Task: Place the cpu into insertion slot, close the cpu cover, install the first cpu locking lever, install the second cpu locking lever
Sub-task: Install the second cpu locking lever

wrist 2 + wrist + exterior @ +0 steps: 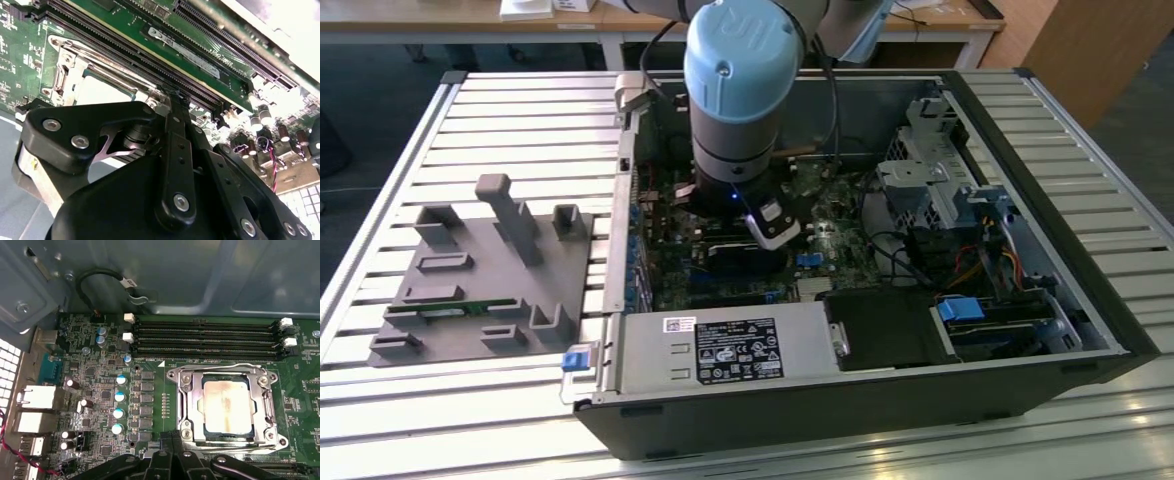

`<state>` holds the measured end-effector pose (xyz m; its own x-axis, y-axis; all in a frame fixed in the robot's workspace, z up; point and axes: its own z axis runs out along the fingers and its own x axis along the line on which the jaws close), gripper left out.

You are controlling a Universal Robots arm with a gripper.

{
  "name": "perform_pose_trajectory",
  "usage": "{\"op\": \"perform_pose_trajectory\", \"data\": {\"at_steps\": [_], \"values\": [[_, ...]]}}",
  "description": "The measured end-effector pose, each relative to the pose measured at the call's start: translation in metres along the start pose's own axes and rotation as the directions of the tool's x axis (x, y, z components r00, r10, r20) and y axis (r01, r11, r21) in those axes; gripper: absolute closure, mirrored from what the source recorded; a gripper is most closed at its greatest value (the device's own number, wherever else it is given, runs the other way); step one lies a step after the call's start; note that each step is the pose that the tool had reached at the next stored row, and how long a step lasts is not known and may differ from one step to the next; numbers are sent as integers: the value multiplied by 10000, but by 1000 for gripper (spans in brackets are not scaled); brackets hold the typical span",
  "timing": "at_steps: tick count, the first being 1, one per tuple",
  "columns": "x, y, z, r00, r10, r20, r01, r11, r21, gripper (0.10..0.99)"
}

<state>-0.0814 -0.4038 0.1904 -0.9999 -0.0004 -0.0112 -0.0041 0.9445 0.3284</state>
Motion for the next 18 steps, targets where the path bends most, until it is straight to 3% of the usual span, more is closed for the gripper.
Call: {"op": "perform_pose_trajectory", "data": {"at_steps": [13, 18], "values": [[-2, 84, -244, 10000, 2, -3, -2, 10000, -90, 980], [-3, 95, -276, 10000, 2, -2, -2, 10000, -93, 980]]}}
